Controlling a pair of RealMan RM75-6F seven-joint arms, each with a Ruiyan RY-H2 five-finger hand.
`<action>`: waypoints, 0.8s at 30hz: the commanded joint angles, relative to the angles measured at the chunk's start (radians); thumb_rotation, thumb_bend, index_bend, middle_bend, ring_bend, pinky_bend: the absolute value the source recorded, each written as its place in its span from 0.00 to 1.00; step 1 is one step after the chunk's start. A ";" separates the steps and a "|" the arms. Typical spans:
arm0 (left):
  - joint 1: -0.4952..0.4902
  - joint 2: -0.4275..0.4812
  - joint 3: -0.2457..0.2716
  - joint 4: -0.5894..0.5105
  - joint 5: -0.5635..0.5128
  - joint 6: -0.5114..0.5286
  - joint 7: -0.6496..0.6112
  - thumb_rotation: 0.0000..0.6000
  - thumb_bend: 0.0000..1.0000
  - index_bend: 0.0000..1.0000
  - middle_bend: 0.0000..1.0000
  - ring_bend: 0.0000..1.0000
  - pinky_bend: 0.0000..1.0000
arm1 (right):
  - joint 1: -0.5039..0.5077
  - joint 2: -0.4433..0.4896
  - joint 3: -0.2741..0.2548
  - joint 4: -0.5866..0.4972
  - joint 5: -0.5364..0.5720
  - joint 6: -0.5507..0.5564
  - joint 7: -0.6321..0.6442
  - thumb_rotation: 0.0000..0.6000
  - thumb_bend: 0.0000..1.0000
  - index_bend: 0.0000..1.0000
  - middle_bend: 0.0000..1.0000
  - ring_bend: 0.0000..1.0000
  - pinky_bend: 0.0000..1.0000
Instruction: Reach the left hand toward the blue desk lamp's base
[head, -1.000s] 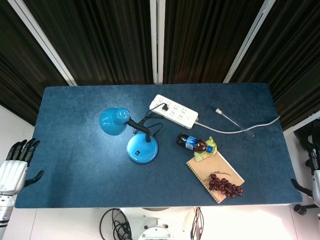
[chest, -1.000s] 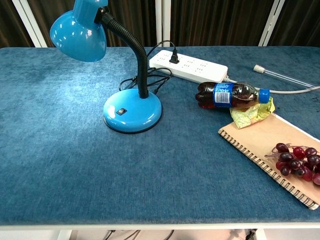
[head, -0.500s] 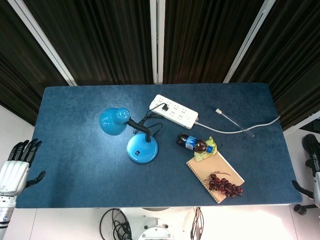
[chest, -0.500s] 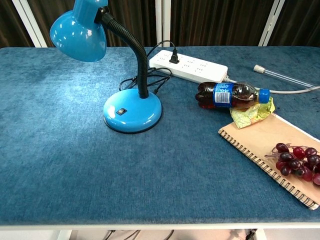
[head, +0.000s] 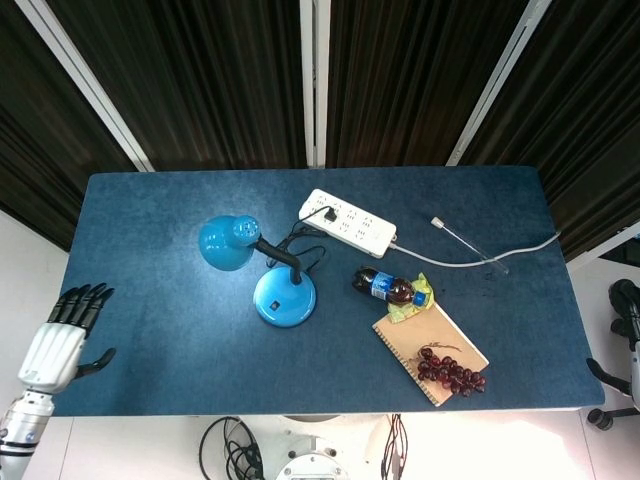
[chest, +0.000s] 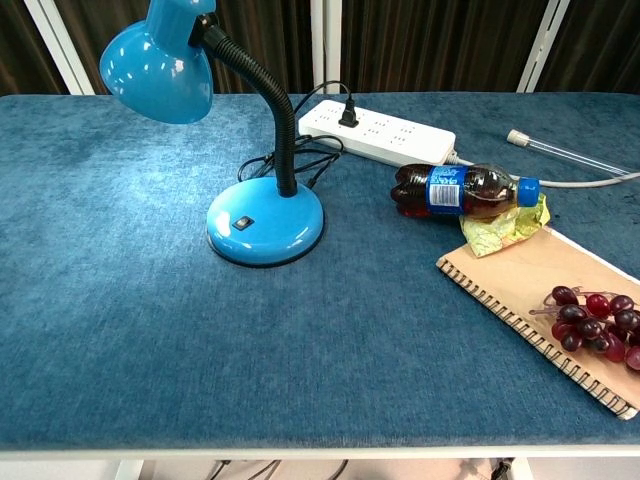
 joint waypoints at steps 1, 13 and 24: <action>-0.055 -0.027 0.010 -0.049 0.052 -0.061 0.042 1.00 0.23 0.01 0.02 0.00 0.08 | 0.000 0.003 0.000 -0.006 -0.003 0.003 0.000 1.00 0.06 0.00 0.00 0.00 0.00; -0.270 -0.204 -0.039 -0.160 0.084 -0.319 0.115 1.00 0.23 0.01 0.05 0.00 0.08 | -0.013 0.020 0.007 -0.012 0.019 0.010 0.026 1.00 0.06 0.00 0.00 0.00 0.00; -0.397 -0.338 -0.083 -0.060 -0.030 -0.491 0.109 1.00 0.29 0.01 0.06 0.00 0.07 | -0.021 0.037 0.008 -0.008 0.041 0.001 0.043 1.00 0.08 0.00 0.00 0.00 0.00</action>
